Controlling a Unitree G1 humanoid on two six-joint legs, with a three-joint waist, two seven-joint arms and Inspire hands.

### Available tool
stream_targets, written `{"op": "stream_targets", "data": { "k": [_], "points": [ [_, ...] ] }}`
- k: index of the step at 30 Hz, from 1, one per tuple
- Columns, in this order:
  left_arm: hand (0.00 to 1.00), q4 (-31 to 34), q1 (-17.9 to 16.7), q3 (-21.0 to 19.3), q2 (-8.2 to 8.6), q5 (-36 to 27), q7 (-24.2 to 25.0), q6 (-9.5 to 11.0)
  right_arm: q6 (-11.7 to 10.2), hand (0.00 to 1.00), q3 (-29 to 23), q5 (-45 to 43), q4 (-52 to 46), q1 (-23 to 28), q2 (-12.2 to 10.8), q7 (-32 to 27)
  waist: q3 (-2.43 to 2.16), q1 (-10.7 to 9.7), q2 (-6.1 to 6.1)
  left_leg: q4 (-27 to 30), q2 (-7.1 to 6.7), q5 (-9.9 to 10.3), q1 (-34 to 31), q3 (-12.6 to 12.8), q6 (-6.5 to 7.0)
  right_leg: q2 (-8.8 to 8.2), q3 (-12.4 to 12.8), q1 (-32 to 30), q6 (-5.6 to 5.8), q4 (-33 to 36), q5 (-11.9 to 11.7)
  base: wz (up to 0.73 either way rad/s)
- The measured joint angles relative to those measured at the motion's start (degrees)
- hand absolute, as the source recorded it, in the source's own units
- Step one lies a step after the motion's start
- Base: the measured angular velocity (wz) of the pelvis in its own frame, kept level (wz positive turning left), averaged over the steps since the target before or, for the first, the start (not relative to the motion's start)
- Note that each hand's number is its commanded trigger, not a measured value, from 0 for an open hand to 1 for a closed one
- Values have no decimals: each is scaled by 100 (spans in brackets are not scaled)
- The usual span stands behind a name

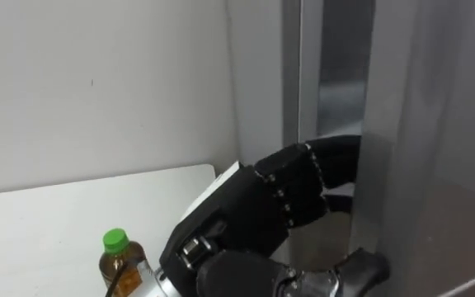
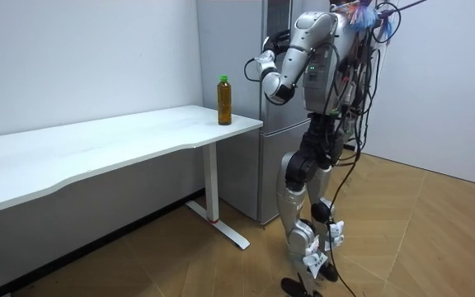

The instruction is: Put the bottle in the upper fridge

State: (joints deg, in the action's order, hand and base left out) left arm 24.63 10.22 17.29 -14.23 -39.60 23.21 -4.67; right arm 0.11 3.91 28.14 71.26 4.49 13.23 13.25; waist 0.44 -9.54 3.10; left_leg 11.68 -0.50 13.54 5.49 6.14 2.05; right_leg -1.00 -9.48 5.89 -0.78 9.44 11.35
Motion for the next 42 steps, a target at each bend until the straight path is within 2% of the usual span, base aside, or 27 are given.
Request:
{"op": "stream_targets", "data": {
  "k": [6,10,12,14,16,17,18,23,27,32,36,40,42],
  "points": [
    [100,-9,2,160,19,-37,-60,-7,5,0,160,307,4,12,2,-64,-40,-156,63,0,12,0,13,1,0,4,5,20,-1,-19,1,0],
    [99,-9,2,356,-32,-33,-2,-26,7,0,159,333,6,14,1,-71,-37,-242,87,-7,23,-1,24,19,-1,17,13,30,-7,-42,-2,-1],
    [84,-9,1,356,-44,-33,2,-26,7,0,158,331,6,5,1,-69,-35,-267,84,-9,34,-1,31,83,-1,26,63,29,-12,-55,-5,-12],
    [74,-9,2,356,-70,-31,5,-26,12,0,160,334,8,9,-2,-67,-26,-270,73,-9,45,0,40,159,-2,33,118,24,-15,-63,-7,-14],
    [57,-9,2,361,-79,-31,5,-26,12,0,158,334,8,8,-3,-66,-9,-290,55,-9,48,0,47,176,-2,37,147,16,-16,-67,-7,-8],
    [22,-9,2,367,-80,-31,4,-26,12,0,158,334,8,7,-6,-66,8,-292,38,-9,50,0,55,194,-2,39,158,15,-16,-69,-7,-8],
    [0,-9,1,368,-80,-31,4,-26,12,0,158,334,8,5,-6,-66,16,-290,30,-11,51,0,57,202,-3,39,164,14,-16,-70,-7,-7],
    [0,-8,2,462,-75,-21,-5,-25,11,0,158,332,4,-3,-6,-74,32,-285,26,-18,57,1,56,320,-4,41,219,-9,-16,-82,-7,-7],
    [0,-7,2,538,-79,-8,-4,-25,3,0,158,332,3,-29,-5,-139,43,-283,83,-19,60,1,63,319,-4,52,303,-38,-18,-78,-9,-15],
    [0,-10,2,538,-79,-17,32,-25,3,0,155,432,0,-20,-3,-179,33,-424,114,-21,82,1,86,322,-4,70,375,-43,-24,-66,-13,-7],
    [0,-30,2,538,-78,-15,131,-26,3,0,151,432,-5,-16,-3,-162,33,-461,115,-31,104,2,135,328,-6,103,480,-58,-52,-63,-31,-24],
    [0,-131,2,538,-62,-17,134,-38,24,0,124,517,-6,-1,5,-98,26,-568,133,-31,142,4,139,622,-9,128,581,-130,-74,-30,-47,-18],
    [0,-141,3,538,-62,-16,139,-42,59,0,62,515,-1,-2,7,-59,24,-608,147,-31,151,6,144,651,-12,142,628,-170,-78,11,-49,-16]
  ]
}}
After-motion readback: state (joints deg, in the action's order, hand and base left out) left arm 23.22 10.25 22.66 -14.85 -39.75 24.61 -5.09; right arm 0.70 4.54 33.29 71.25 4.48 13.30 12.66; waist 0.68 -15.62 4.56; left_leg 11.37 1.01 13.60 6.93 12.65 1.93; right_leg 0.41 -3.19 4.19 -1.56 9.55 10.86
